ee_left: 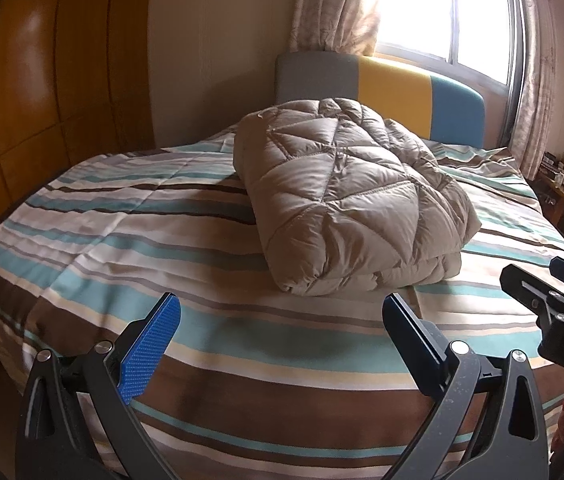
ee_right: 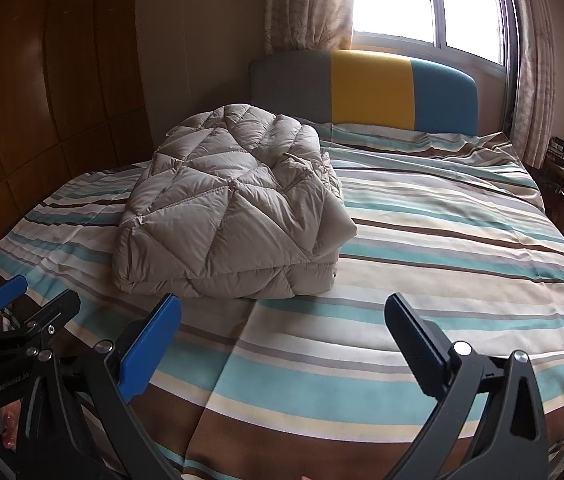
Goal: Fold large clothes
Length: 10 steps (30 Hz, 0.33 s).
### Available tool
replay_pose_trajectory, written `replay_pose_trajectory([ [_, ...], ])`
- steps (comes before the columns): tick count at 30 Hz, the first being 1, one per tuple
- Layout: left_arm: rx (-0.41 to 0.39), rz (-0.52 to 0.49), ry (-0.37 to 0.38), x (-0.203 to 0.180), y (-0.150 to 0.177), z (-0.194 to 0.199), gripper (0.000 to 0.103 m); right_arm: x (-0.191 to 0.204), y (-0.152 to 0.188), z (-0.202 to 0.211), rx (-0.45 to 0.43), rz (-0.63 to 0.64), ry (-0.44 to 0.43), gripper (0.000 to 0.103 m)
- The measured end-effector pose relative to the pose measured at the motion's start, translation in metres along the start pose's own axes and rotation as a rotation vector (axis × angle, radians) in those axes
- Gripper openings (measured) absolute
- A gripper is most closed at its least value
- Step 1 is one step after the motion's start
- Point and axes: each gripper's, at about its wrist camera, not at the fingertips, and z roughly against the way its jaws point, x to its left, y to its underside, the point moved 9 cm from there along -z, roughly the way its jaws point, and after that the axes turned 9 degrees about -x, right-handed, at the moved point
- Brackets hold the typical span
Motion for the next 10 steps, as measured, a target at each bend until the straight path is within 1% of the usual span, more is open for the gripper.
replay_pose_trajectory([
  [6, 0.074, 0.039, -0.011, 0.01, 0.01, -0.017, 0.1, -0.01, 0.006, -0.011, 0.034, -0.028, 0.006, 0.101],
  [10, 0.107, 0.078, -0.061, 0.031, 0.01, -0.037, 0.1, -0.033, 0.012, -0.029, 0.081, -0.067, 0.043, 0.101],
])
